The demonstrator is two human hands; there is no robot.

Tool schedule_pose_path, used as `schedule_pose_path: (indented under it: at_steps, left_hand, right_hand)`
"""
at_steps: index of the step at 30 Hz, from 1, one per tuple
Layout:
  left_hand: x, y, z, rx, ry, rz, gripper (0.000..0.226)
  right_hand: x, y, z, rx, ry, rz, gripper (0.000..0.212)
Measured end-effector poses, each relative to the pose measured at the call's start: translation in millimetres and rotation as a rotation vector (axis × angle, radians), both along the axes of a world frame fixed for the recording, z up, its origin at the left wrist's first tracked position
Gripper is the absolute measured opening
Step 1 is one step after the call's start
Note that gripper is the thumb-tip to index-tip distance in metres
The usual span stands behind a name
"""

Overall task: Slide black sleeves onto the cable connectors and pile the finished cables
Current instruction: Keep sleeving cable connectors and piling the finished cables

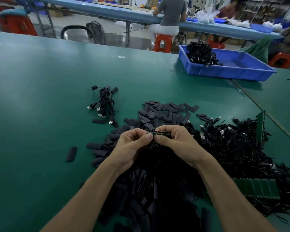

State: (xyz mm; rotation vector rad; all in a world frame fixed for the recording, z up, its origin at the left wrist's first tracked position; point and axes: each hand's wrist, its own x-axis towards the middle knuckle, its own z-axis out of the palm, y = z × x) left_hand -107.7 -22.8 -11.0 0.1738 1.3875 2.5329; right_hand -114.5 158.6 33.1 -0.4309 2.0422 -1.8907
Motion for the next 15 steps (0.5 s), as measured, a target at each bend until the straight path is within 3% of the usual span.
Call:
schedule_pose_path:
  at_steps: [6, 9, 13, 15]
  left_hand:
    - [0, -3, 3, 0.022, -0.035, -0.077, 0.01]
    - [0, -2, 4, 0.105, -0.044, -0.122, 0.009]
    - [-4, -1, 11, 0.158, 0.022, 0.029, 0.021]
    - [-8, -5, 21, 0.231, 0.065, 0.153, 0.025]
  right_hand:
    - [-5, 2, -2, -0.067, -0.056, 0.035, 0.02]
    - [-4, -1, 3, -0.097, -0.058, 0.037, 0.013]
    - [-10, -1, 23, 0.12, 0.108, -0.162, 0.009]
    - [-16, 7, 36, 0.074, 0.118, -0.383, 0.012]
